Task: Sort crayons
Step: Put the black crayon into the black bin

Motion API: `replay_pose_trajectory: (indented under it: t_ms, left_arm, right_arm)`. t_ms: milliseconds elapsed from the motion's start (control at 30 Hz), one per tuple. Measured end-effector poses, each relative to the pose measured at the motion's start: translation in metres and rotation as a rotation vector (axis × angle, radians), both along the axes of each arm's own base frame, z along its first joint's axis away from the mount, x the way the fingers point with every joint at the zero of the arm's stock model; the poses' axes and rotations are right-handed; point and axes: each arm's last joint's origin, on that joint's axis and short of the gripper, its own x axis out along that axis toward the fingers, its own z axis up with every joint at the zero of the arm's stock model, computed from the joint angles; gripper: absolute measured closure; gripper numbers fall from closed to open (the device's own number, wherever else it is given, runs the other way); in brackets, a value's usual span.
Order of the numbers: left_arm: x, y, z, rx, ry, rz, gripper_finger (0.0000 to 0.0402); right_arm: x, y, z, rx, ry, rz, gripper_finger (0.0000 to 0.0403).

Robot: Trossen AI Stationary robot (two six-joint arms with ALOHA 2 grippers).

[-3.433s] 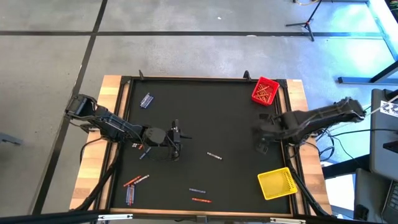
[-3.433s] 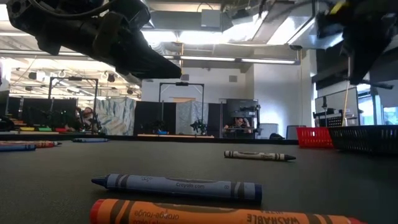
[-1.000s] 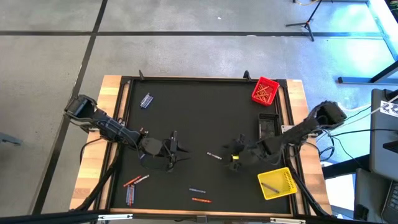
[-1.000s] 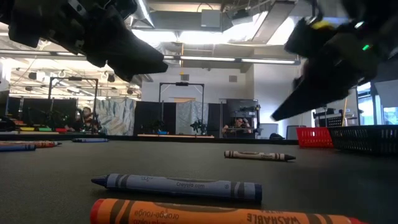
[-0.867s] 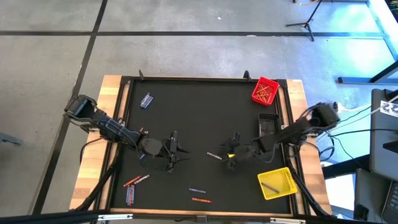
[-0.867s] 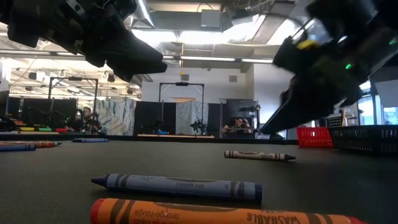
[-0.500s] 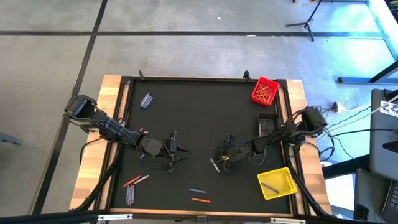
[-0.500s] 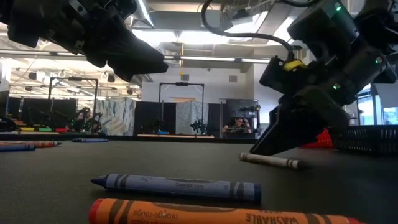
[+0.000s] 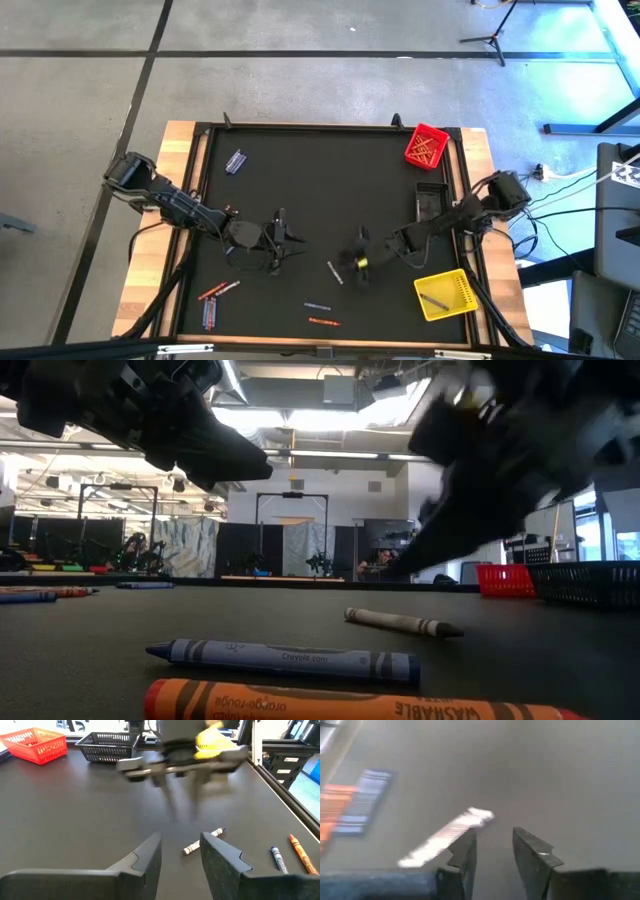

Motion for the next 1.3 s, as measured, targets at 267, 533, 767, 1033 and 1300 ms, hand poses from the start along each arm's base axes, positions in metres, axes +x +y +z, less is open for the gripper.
replay_pose_trajectory:
  t_ms: [267,533,767,1033,1300]
  left_arm:
    - [0.000,0.000,0.000,-0.008,-0.003,0.001,0.0276]
    - [0.000,0.000,0.000,-0.007,-0.004,0.004,0.0276]
    - [0.000,0.000,0.000,-0.006,-0.001,0.005,0.0276]
    - [0.000,0.000,0.000,-0.005,-0.002,0.008,0.0276]
    - [0.000,0.000,0.000,-0.016,-0.002,0.012,0.0276]
  right_arm:
    - [0.020,0.037,-0.007,-0.072,-0.033,-0.021,0.0187]
    - [0.041,0.049,-0.032,-0.054,0.013,-0.011,0.0162]
    - [0.041,0.048,-0.035,-0.122,0.056,-0.031,0.0203]
    - [0.039,0.046,-0.037,-0.176,0.077,-0.022,0.0333]
    - [0.039,0.046,-0.038,-0.214,0.070,0.018,0.0388]
